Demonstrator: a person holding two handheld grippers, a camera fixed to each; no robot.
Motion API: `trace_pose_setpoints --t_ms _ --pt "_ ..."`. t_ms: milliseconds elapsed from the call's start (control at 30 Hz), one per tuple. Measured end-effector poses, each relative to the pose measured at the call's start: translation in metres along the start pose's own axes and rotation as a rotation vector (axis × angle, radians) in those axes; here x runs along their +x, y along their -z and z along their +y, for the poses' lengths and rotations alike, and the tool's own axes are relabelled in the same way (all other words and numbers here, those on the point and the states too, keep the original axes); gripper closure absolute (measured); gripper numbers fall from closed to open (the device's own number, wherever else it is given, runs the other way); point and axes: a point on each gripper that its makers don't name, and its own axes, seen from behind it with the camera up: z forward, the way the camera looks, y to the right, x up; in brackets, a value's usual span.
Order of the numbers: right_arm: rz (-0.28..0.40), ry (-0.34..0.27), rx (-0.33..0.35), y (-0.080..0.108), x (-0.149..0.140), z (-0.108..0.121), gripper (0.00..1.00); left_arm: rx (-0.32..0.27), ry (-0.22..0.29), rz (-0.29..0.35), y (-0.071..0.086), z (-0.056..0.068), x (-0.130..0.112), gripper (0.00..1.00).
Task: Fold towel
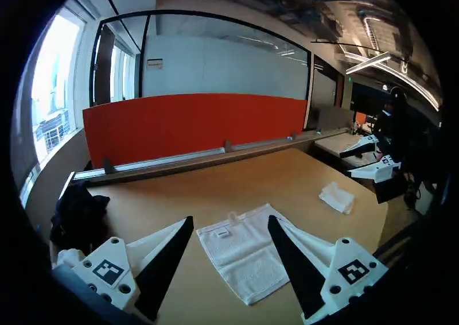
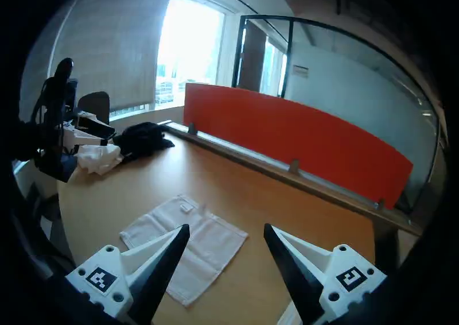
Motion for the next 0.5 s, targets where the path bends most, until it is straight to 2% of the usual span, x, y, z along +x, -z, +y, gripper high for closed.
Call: trace_pose_setpoints --t_ms 167,500 --pt "-0.037 0.012 0.023 -0.001 -0.010 -0.003 0.00 -0.026 -0.028 -0.043 -0.001 0.003 -0.012 0.04" --pt "-0.100 0.004 0.058 -0.013 -0.041 -0.014 0.00 -0.059 -0.087 -0.124 -0.010 0.011 -0.052 0.04"
